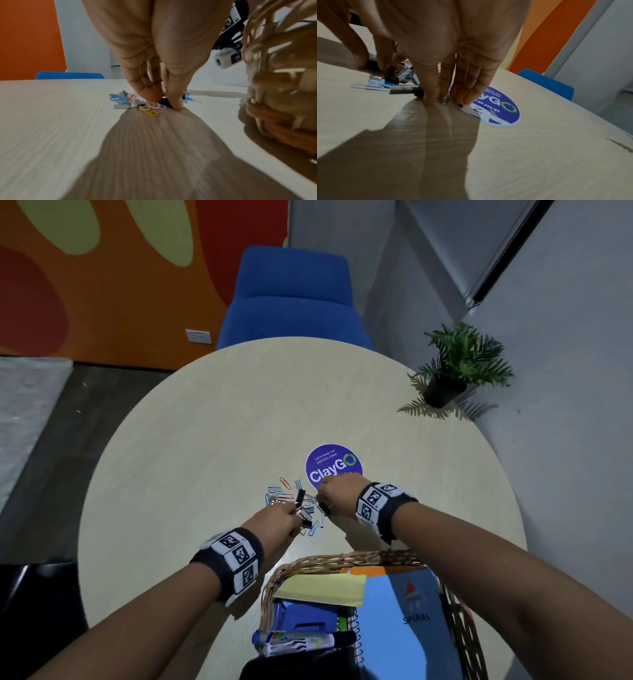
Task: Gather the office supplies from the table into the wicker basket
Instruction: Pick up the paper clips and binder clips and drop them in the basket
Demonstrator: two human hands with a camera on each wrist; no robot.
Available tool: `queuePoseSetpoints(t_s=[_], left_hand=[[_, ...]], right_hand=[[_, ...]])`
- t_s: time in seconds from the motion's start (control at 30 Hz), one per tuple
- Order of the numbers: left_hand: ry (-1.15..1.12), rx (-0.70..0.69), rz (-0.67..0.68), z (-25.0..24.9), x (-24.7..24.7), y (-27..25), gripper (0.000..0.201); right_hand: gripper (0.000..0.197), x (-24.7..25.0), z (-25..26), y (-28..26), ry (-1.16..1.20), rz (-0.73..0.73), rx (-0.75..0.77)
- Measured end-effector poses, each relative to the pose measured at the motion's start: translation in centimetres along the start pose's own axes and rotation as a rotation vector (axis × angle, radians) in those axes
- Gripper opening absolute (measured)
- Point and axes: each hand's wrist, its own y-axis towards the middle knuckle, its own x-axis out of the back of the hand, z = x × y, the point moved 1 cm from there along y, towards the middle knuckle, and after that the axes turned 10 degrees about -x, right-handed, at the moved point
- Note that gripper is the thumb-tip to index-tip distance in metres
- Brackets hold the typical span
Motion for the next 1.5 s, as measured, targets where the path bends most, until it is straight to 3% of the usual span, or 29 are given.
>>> queuePoseSetpoints(t_s=[0.13,0.27,0.3,0.4,0.5,0.6,0.73,0.83,1.0,1.1,1.2,1.27,1.43,1.5], left_hand=[[0.141,-0.03,-0.001,-0.4,-0.6,0.5,0.022],[0.175,-0.042,0.102,-0.9,0.2,0.7,0.02],[0.242,-0.058,0.07,-1.0,0.5,0.8,0.02],[0.07,0.072,0.087,-1.2,2.2,0.6,0.02],[-0.202,0.228,-0.054,-1.0,4.6,-0.2,0.02],[-0.45,0.22,-0.221,-2.4,7.1,-1.1,0.031],[-0.622,0.164,-0.149,-7.1,9.4,-1.4,0.03],[-0.691,0.094,-0.037,-9.9,9.5,-1.2,0.021],[-0.585,-0.071,0.158,-13.5,8.4,-0.8,0.014],[-0.54,-0.131,0.247,-15.1,7.4,-0.6,0.013],[-0.528,-0.127,0.284,-15.8,6.5,-0.9,0.027],[-0.502,-0.093,0.27,-15.4,6.4,-1.1,0.036],[-0.221,0.109,-0.038,-9.3,8.3,-0.6,0.009],[-0.122,0.204,-0.054,-5.5,8.2,-0.2,0.01]], right_hand=[[0.025,-0.6,-0.5,0.5,0.049,0.067,-0.03],[0.015,-0.4,-2.0,0.0,0.215,0.025,-0.065],[0.009,-0.4,-2.5,-0.3,0.27,0.003,-0.075],[0.008,0.1,-4.3,-2.0,0.444,-0.084,-0.098],[0.009,0.7,-6.4,-5.0,0.686,-0.208,-0.116],[0.01,-0.3,-8.3,-9.6,1.0,-0.256,-0.156],[0.014,-3.5,-8.6,-16.1,1.201,-0.203,-0.176],[0.017,-5.9,-8.0,-19.4,1.174,-0.159,-0.18],[0.021,-9.1,-7.2,-21.8,1.064,-0.102,-0.203],[0.025,-9.1,-7.8,-22.2,1.044,-0.169,-0.259],[0.023,-8.3,-8.2,-21.7,1.079,-0.22,-0.27],[0.021,-7.3,-8.3,-20.8,1.083,-0.214,-0.265],[0.023,-3.1,-7.0,-16.4,0.924,-0.184,-0.193],[0.025,-1.2,-6.0,-13.6,0.8,-0.155,-0.143]])
